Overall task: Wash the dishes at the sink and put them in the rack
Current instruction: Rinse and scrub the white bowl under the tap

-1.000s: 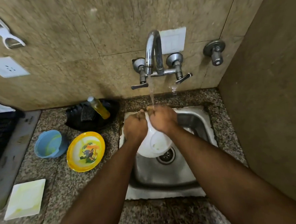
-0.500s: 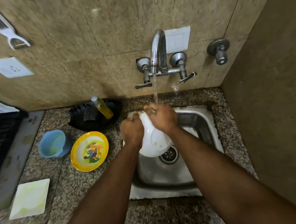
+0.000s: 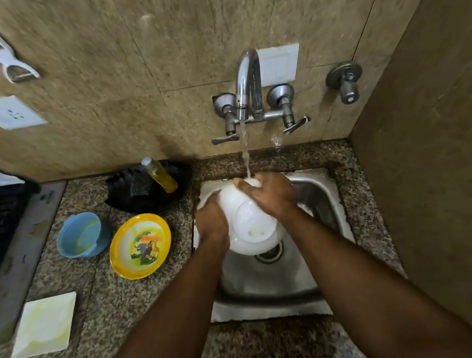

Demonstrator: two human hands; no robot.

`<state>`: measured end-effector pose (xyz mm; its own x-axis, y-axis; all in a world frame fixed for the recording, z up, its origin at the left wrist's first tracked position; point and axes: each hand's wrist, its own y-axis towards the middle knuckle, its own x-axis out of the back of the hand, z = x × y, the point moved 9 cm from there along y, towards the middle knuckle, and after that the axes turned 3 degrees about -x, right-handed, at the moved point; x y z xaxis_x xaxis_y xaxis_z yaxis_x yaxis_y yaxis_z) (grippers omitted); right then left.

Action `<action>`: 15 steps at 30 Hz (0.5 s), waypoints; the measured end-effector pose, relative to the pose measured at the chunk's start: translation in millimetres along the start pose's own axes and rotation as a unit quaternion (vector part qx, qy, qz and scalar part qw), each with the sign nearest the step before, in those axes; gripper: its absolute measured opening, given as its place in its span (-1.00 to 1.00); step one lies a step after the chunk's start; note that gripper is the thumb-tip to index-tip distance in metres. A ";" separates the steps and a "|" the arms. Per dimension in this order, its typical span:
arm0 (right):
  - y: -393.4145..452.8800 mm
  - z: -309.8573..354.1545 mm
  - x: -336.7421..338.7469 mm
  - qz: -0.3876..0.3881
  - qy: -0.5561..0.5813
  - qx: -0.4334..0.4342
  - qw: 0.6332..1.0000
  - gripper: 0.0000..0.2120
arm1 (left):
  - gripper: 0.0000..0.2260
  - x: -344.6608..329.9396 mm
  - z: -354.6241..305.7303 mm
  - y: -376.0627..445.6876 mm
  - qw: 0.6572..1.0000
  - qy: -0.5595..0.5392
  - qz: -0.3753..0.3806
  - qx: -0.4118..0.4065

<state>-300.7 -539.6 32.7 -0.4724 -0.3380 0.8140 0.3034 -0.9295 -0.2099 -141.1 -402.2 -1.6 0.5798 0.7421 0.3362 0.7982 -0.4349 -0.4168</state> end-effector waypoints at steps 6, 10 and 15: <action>30.6 26.3 2.5 0.081 0.042 0.067 0.994 -0.53 | -0.53 -4.2 -29.9 -11.1 0.989 0.061 0.021 -0.132; 35.9 37.7 14.4 0.092 0.091 0.103 0.986 -0.54 | -0.55 -15.2 -68.0 -11.4 0.957 0.158 0.026 -0.242; 1.9 55.7 23.4 -0.014 -0.014 0.143 0.989 -0.46 | -0.43 -5.0 -79.0 -0.7 0.965 0.188 -0.015 -0.181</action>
<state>-265.1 -541.0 81.5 -0.4625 -0.3052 0.8324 0.5146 -0.8569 -0.0282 -131.7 -445.9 63.8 0.5193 0.5500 0.6541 0.7810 -0.6162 -0.1019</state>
